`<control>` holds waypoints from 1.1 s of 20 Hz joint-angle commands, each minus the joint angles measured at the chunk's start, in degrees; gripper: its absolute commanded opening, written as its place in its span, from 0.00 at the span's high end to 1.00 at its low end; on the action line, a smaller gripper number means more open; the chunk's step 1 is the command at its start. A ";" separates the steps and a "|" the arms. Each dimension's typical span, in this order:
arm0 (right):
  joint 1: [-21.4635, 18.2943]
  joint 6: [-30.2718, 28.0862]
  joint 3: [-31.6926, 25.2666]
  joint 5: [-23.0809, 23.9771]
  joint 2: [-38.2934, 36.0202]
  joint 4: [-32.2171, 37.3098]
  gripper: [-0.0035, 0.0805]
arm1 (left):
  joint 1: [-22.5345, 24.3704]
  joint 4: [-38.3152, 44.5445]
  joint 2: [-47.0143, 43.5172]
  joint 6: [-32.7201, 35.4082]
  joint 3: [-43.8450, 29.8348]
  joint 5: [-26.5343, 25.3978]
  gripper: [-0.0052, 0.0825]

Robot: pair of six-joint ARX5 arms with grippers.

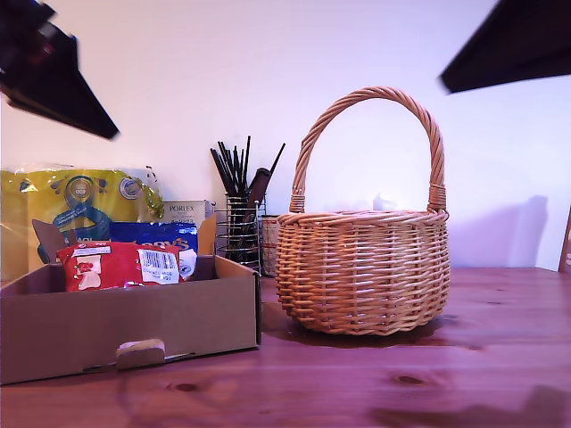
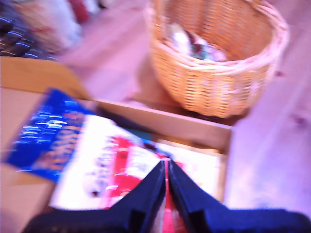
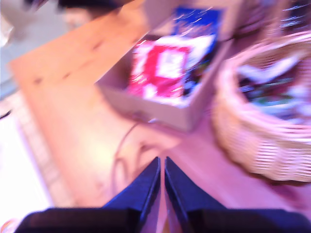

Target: Move the bags of Easter eggs from the cardboard box on the left into the woven basket on the right side.

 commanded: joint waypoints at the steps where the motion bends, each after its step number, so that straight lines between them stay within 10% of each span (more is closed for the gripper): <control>1: 1.53 -0.11 0.74 0.02 0.74 0.52 0.97 | 0.20 0.85 1.29 1.03 -0.28 -0.48 0.89; 5: 2.25 -0.15 0.74 0.02 1.22 1.16 0.97 | -0.87 4.20 5.20 3.76 -0.28 -6.19 0.03; 22: 2.25 -0.15 0.74 0.00 1.27 1.40 0.97 | -2.25 5.27 24.06 14.29 -0.28 -9.49 0.05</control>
